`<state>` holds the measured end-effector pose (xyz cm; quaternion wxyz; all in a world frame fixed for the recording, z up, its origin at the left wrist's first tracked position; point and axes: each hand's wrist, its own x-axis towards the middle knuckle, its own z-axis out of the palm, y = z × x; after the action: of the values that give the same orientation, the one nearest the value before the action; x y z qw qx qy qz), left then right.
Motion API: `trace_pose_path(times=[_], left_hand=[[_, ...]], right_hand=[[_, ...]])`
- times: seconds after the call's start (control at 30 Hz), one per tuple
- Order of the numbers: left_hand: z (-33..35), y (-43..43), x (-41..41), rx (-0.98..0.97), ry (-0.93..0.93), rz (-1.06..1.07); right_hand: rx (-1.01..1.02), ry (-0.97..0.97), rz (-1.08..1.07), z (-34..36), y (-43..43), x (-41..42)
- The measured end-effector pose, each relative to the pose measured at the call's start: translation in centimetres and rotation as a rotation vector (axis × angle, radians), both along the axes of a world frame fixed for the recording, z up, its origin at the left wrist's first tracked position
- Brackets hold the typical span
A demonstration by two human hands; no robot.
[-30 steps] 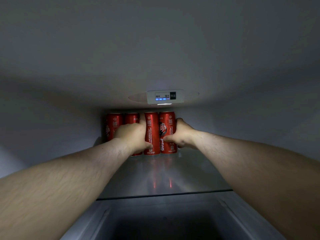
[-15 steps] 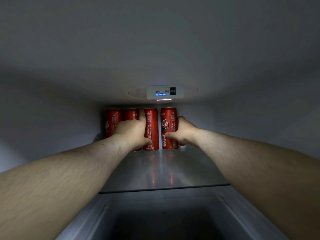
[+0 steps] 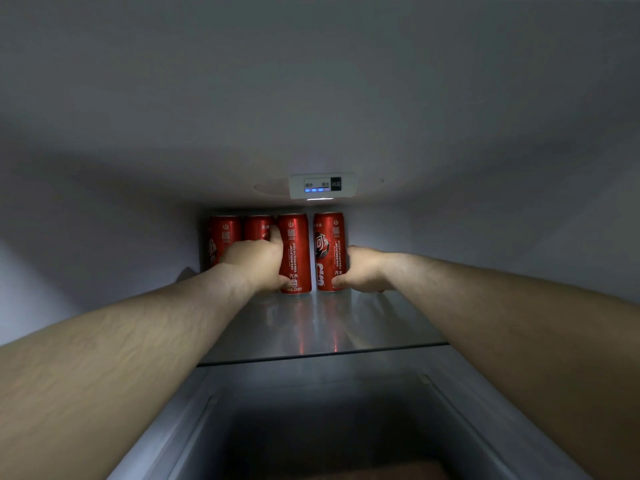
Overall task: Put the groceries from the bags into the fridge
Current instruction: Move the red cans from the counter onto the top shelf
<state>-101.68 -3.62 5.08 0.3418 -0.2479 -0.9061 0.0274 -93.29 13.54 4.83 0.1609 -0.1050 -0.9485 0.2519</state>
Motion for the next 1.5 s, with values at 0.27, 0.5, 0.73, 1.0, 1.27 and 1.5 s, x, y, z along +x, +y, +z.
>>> trace_pose_path(times=[0.27,0.5,0.73,1.0,1.27,1.5], left_hand=[[0.2,-1.4,2.6,0.092,-0.325,-0.22],[-0.8,-2.9,7.2,0.152,-0.421,-0.323],[-3.4,-4.2,14.5,0.315,-0.497,-0.414],[-7.4,-8.7,23.7,0.415,-0.356,-0.422],[-11.1,-13.1,34.6,0.472,-0.434,-0.38],[-15.1,-15.6,44.6,0.538,-0.436,-0.447]], right_hand=[[0.318,0.072,-0.108,0.6,-1.6,3.8],[0.439,0.079,-0.175,0.4,-3.1,10.2],[0.267,0.166,-0.21,-1.5,-4.9,17.1],[0.163,0.309,-0.085,-5.8,-9.6,26.8],[0.099,0.229,-0.063,-10.1,-11.5,36.2],[0.079,0.252,0.015,-13.9,-14.1,46.0]])
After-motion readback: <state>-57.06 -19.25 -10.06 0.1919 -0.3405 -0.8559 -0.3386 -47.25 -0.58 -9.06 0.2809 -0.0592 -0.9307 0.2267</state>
